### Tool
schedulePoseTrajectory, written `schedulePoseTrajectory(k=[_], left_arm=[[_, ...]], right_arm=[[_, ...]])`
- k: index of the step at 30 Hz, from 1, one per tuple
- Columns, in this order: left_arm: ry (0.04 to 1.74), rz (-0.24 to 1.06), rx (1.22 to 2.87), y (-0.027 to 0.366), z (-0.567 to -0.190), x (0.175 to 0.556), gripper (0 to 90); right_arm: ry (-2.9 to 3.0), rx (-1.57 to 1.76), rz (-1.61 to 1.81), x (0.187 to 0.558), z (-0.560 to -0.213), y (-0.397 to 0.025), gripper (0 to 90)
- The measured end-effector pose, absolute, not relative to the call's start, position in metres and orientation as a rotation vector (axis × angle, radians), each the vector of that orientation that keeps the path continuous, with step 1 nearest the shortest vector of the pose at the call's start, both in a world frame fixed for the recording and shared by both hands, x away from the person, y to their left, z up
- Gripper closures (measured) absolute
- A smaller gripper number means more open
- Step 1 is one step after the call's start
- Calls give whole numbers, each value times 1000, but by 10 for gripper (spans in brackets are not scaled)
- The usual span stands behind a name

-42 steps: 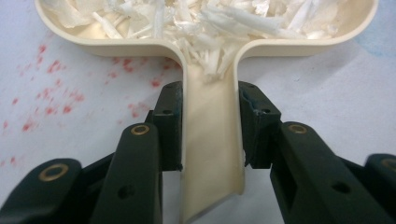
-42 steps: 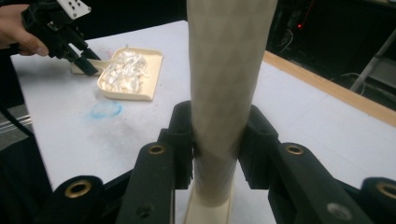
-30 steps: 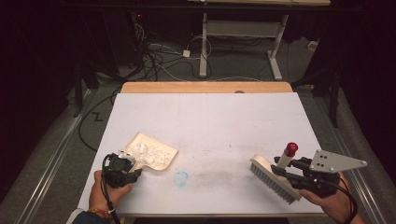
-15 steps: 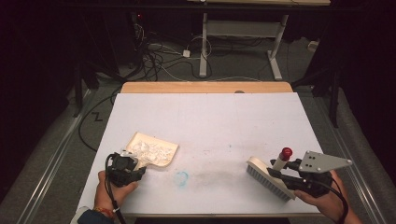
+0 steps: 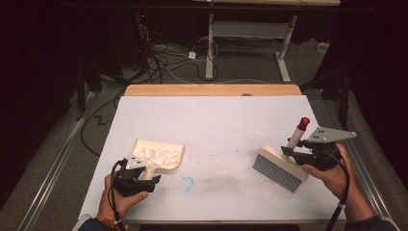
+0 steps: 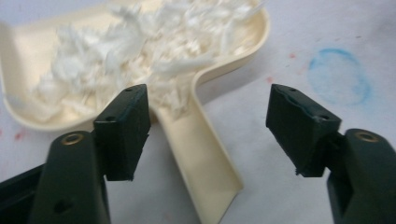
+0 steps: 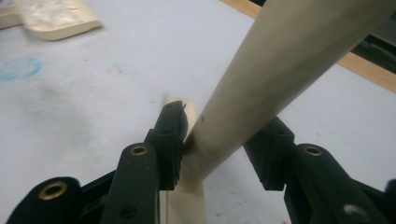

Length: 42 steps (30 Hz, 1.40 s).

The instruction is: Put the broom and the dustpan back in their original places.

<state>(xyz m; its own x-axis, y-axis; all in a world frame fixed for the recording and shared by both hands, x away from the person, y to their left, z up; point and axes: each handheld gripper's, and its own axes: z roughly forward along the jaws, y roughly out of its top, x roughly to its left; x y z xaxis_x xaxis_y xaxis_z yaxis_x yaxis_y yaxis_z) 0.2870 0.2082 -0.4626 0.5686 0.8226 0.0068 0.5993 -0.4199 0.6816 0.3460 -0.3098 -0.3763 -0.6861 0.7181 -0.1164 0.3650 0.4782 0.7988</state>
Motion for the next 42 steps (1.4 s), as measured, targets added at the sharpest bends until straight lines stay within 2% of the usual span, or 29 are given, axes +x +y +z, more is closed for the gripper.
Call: schedulePoseTrajectory(k=[1,3,6,17,25,31,35,42], left_arm=[[1106,497,2162,207,-463,283,252],[1076,556,2160,209,-465,278,249],[1077,494,2140,216,-468,277,256],[1045,518,2108,218,-472,276,270],[967,535,2102,207,-473,272,213],[964,532,2134,204,-475,274,199],[965,539,2132,204,-473,272,189],[952,555,2135,203,-472,271,180]], right_arm=[[2286,929,1074,352,-377,-311,582],[2270,983,1061,363,-379,-313,577],[2260,1034,1031,377,-381,-312,563],[2162,1145,943,423,-391,-285,570],[2096,1185,925,446,-410,-263,573],[2058,1204,903,456,-416,-252,539],[1960,1166,1050,448,-406,-253,531],[1980,1135,1044,444,-405,-248,506]])
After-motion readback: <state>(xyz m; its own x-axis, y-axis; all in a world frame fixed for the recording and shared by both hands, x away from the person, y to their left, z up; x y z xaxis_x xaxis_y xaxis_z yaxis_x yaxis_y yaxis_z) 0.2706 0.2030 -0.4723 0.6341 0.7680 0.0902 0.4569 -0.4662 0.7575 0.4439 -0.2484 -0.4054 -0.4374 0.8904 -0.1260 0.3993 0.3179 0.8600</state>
